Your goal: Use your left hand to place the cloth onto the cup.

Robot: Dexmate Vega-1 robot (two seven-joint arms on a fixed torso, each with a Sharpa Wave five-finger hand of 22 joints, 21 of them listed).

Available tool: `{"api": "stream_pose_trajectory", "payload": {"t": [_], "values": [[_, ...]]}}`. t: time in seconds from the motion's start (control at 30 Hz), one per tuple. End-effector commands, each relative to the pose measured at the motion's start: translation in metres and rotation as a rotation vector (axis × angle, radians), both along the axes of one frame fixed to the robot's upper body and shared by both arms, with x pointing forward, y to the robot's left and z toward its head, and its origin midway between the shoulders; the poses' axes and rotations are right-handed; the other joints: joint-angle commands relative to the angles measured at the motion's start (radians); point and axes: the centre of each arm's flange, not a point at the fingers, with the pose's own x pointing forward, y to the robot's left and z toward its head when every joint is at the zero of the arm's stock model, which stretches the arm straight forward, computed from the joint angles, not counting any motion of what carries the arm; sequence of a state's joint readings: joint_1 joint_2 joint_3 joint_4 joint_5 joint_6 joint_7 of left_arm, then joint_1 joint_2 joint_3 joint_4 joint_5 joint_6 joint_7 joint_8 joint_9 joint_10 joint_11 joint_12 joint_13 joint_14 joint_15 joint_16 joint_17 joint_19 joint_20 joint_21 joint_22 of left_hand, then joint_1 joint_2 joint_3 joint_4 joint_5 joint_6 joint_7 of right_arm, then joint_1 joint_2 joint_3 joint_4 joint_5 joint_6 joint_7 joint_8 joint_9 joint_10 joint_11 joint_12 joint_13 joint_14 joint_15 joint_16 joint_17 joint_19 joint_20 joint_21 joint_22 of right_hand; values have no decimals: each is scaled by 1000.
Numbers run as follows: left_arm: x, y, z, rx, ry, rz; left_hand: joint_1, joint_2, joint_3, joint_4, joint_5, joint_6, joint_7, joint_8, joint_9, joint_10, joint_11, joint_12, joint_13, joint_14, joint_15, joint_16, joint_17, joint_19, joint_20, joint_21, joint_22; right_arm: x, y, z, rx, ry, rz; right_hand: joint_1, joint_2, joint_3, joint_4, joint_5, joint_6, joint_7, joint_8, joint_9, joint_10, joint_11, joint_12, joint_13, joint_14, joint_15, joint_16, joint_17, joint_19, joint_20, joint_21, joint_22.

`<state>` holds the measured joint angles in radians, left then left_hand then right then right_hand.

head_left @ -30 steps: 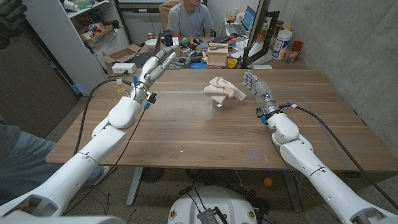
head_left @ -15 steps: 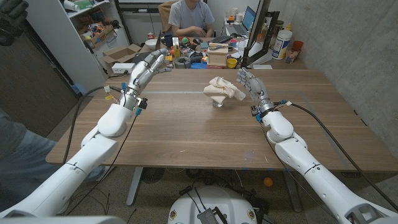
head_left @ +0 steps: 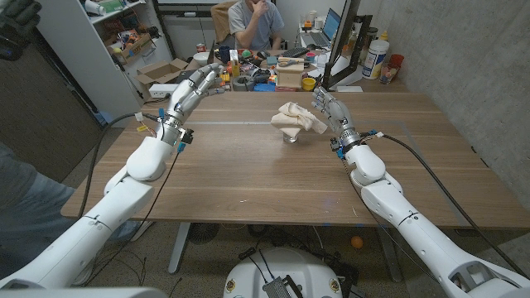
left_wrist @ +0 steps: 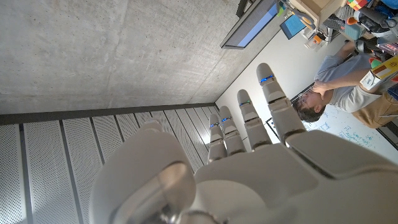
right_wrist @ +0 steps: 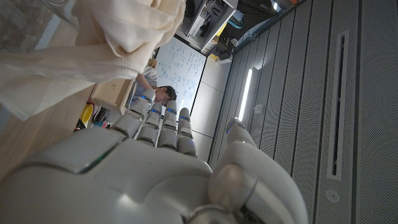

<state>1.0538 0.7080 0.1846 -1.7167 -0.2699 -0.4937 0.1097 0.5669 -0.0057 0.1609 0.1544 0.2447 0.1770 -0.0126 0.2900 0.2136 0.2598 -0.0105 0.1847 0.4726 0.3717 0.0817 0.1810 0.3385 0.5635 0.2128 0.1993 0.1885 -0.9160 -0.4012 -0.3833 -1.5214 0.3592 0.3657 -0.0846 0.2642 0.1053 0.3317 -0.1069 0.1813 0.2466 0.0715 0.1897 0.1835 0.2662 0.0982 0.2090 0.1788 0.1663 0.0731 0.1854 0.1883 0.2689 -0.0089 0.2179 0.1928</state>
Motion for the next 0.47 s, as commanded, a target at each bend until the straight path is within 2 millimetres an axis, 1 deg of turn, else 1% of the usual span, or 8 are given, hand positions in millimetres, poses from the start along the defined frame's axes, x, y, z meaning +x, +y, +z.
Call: {"api": "stream_pose_trajectory", "payload": {"t": [0.03, 0.37, 0.4, 0.47], "values": [[7, -3, 2, 4, 12, -1, -10, 0, -5, 1, -2, 8, 0, -6, 2, -3, 1, 2, -3, -7, 1, 0, -2, -10, 2, -5, 3, 6, -1, 3, 8, 1, 1, 6, 4, 6, 1, 4, 9, -4, 6, 3, 7, 0, 3, 3, 3, -5, 5, 2, 3, -3, 0, 2], [11, -8, 5, 19, 17, 5, -15, 3, -8, -2, -1, 16, 12, -9, -1, -9, 0, 3, -15, -22, 2, -1, -9, -24, 2, -7, 3, 10, -4, 3, 14, 6, 0, 6, 4, 6, 0, 4, 9, -3, 5, 3, 7, 0, 2, 3, 2, -5, 4, 2, 3, -3, 0, 2], [11, -8, 6, 20, 17, 4, -16, 4, -8, -2, -1, 20, 16, -9, -1, -10, 1, 3, -17, -27, 2, -1, -11, -28, 2, -8, 3, 10, -4, 3, 15, 7, 1, 6, 4, 6, 0, 4, 9, -3, 5, 3, 7, 1, 2, 3, 2, -4, 4, 2, 2, -3, 0, 2], [11, -9, 6, 21, 17, 1, -17, 4, -9, -3, -1, 21, 15, -10, -2, -12, 1, 3, -20, -29, 3, -1, -12, -32, 2, -8, 3, 10, -3, 3, 10, 8, 2, 6, 4, 6, 1, 4, 9, -3, 5, 3, 6, 1, 2, 3, 2, -4, 4, 2, 2, -3, 0, 2]]}}
